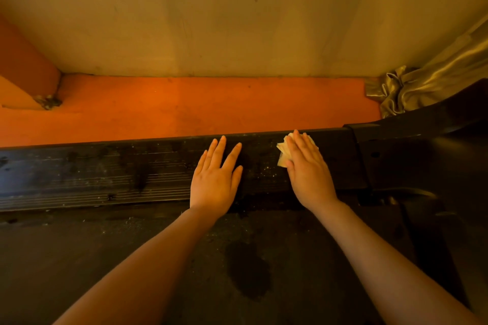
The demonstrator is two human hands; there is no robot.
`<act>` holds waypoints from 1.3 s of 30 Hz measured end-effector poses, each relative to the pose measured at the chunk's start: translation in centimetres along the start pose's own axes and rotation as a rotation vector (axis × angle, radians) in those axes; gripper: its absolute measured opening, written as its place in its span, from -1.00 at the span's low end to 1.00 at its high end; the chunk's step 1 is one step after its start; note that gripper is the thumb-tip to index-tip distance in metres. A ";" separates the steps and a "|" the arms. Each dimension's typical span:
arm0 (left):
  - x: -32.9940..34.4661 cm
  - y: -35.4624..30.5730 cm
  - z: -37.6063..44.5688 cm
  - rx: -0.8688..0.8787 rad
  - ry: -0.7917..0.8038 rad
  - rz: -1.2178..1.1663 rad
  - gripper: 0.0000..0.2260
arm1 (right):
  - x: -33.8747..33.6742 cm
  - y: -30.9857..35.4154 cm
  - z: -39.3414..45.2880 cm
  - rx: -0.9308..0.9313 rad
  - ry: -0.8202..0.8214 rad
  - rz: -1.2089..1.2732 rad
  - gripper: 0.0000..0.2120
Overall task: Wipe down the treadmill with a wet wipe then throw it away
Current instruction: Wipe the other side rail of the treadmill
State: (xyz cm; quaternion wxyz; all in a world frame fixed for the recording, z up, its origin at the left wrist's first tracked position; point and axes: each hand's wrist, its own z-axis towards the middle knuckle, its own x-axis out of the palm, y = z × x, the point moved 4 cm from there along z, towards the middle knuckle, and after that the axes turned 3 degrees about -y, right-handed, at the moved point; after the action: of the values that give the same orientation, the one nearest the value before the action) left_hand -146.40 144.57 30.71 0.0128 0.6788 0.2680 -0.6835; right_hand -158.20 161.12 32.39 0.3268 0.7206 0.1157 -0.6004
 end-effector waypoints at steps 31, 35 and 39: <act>0.9 0.6 -0.4 0.021 -0.046 0.043 -0.50 | 0.8 1.8 -1.0 0.017 -0.042 -0.031 -0.49; 0.9 0.7 -0.5 0.024 -0.044 0.034 -0.50 | 1.4 1.8 -3.8 0.024 -0.039 -0.019 -0.50; 0.9 0.6 -0.5 0.021 -0.042 0.042 -0.50 | 1.7 1.8 -4.6 0.019 -0.034 -0.035 -0.49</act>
State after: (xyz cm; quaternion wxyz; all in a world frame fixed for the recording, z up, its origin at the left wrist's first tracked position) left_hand -145.81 144.57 29.75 0.0256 0.6697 0.2464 -0.7001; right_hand -153.15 162.22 31.71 0.3113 0.7114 0.1169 -0.6192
